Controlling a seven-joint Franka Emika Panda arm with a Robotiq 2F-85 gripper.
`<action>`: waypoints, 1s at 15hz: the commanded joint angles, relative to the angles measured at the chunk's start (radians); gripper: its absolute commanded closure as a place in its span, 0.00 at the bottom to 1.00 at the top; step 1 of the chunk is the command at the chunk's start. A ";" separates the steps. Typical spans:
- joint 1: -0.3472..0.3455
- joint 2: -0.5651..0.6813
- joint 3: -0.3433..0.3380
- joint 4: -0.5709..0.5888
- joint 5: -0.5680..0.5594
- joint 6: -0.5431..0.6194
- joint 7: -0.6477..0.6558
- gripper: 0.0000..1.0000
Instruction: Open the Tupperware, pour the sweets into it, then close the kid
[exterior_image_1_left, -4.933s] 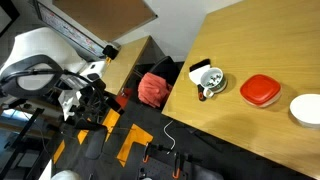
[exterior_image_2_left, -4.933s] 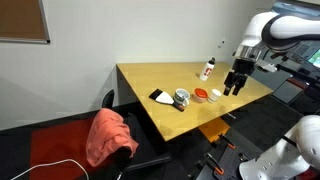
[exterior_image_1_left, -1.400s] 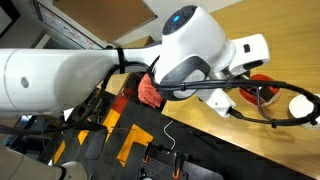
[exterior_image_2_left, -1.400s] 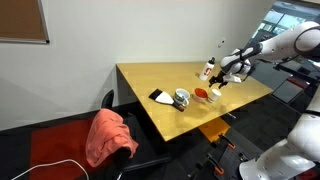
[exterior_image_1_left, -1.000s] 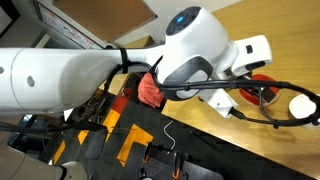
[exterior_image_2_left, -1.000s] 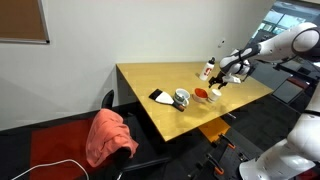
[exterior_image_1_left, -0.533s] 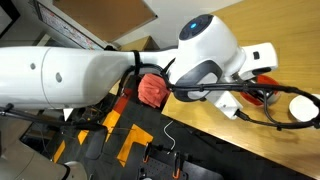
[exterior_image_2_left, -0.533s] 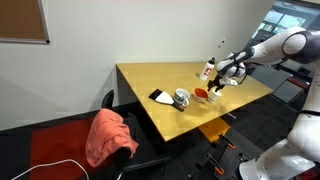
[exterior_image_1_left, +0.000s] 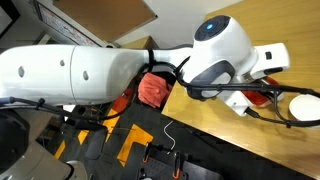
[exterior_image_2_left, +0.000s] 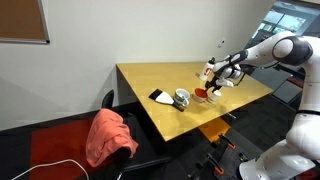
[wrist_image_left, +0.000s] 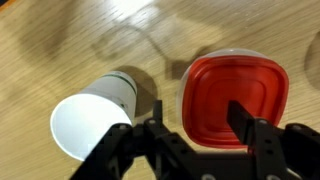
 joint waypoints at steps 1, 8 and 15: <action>-0.035 0.032 0.032 0.041 0.040 0.019 -0.005 0.31; -0.039 0.074 0.033 0.068 0.039 0.032 0.013 0.41; -0.034 0.113 0.031 0.089 0.035 0.043 0.036 0.58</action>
